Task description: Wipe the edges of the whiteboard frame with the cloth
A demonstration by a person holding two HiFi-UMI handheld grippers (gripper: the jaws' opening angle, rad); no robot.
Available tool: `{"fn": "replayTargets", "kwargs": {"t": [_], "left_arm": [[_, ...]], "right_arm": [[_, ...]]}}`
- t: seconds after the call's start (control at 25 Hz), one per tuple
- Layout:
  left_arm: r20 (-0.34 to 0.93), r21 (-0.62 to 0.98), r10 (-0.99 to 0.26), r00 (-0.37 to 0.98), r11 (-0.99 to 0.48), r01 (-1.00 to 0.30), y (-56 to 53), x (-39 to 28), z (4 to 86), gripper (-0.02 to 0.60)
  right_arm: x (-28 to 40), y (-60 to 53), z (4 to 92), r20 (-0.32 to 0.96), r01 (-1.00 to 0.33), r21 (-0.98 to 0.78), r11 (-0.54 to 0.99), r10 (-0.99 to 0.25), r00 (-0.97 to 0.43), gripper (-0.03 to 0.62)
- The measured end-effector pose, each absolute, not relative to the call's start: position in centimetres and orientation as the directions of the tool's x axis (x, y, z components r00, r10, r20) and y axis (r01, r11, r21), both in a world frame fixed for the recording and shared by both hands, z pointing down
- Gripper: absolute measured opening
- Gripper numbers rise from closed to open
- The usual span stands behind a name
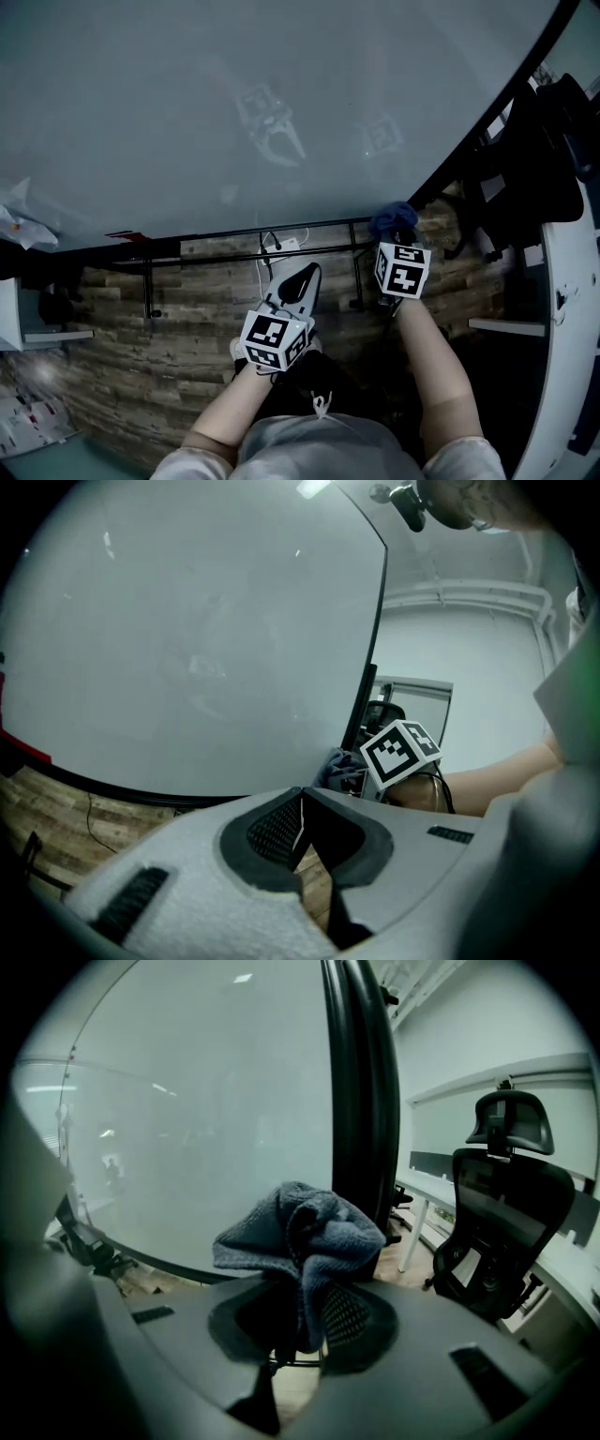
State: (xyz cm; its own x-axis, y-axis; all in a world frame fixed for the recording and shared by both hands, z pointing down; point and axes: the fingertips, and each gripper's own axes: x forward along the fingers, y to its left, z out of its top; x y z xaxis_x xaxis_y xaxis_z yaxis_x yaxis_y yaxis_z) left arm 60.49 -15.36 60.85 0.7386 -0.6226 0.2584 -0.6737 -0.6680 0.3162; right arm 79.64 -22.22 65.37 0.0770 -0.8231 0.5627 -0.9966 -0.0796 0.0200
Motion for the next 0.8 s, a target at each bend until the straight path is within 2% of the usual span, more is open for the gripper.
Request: {"fn": "replayTargets", "kwargs": {"t": [0.44, 0.8], "left_arm": [[0.283, 0.330, -0.704, 0.651, -0.566, -0.756, -15.9, 54.1, 61.9, 0.020], [0.327, 0.320, -0.748, 0.578, -0.487, -0.812, -16.1, 46.4, 62.9, 0.020]], "right_arm": [[70.4, -22.6, 66.6, 0.604, -0.998, 0.044, 0.054, -0.797, -0.016, 0.067], [61.1, -23.9, 67.3, 0.637, -0.994, -0.036, 0.102, -0.764, -0.102, 0.067]]}}
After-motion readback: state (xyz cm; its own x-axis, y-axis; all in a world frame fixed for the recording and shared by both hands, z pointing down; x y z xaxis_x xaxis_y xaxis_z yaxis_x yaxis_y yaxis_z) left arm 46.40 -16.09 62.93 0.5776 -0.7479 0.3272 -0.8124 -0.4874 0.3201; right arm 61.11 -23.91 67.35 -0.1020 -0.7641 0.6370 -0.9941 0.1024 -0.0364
